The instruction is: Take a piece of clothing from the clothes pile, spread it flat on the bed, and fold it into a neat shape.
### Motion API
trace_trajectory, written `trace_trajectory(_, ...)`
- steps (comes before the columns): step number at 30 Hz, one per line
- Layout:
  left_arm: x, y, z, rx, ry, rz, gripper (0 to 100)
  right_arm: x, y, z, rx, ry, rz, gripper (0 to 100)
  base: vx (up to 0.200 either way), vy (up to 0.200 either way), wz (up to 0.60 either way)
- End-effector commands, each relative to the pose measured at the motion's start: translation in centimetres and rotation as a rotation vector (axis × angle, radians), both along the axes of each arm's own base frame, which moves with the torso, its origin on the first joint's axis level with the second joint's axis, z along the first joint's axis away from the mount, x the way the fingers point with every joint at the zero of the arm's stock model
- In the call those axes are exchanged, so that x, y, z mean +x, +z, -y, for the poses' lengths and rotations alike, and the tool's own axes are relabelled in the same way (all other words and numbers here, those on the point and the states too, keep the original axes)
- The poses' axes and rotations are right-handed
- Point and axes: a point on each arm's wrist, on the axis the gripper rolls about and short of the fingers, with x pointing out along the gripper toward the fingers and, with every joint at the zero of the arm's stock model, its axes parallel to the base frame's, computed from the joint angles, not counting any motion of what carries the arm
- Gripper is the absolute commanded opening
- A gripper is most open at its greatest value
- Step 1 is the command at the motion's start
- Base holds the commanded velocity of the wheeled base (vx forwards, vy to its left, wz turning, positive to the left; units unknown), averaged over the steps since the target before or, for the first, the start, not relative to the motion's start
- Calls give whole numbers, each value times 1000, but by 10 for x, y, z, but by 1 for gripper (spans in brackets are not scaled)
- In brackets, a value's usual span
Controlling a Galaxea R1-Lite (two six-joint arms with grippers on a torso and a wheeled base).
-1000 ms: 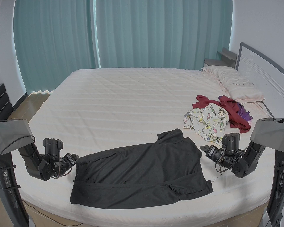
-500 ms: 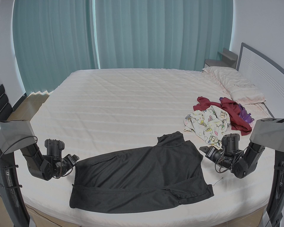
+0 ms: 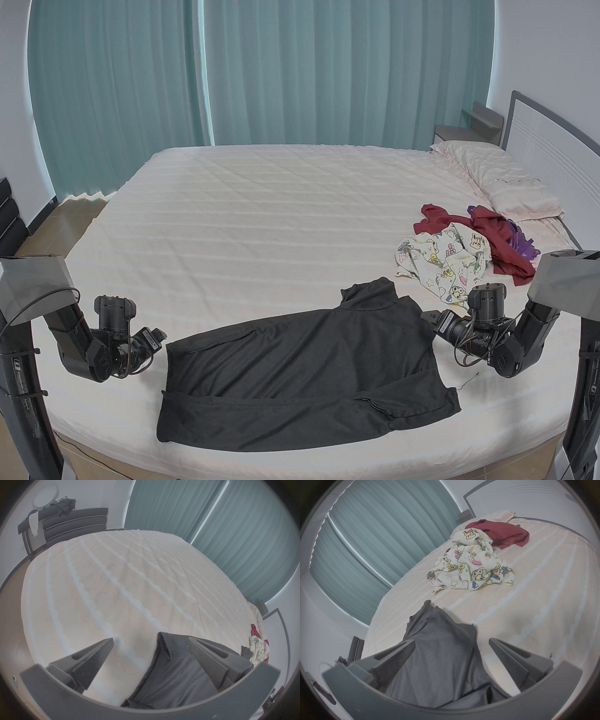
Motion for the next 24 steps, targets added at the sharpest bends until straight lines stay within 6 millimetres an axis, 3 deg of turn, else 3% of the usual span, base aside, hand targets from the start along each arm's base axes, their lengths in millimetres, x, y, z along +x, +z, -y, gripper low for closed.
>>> trace_trajectory(1, 0, -1, 0, 1, 2, -4, 100, 0, -1, 0, 0, 2, -2, 100, 0, 0, 0)
trace_trajectory(7, 0, -1, 0, -2, 5, -2, 100, -1, -1, -2, -1, 8, -5, 100, 0, 0, 0)
trace_trajectory(13, 0, -2, 0, -8, 4, -5, 100, -1, -1, -2, -1, 8, -5, 100, 200, 0, 0)
trace_trajectory(24, -2, -19, 20, -22, -51, -39, 100, -3, -2, -7, -1, 23, -10, 100, 0, 0, 0)
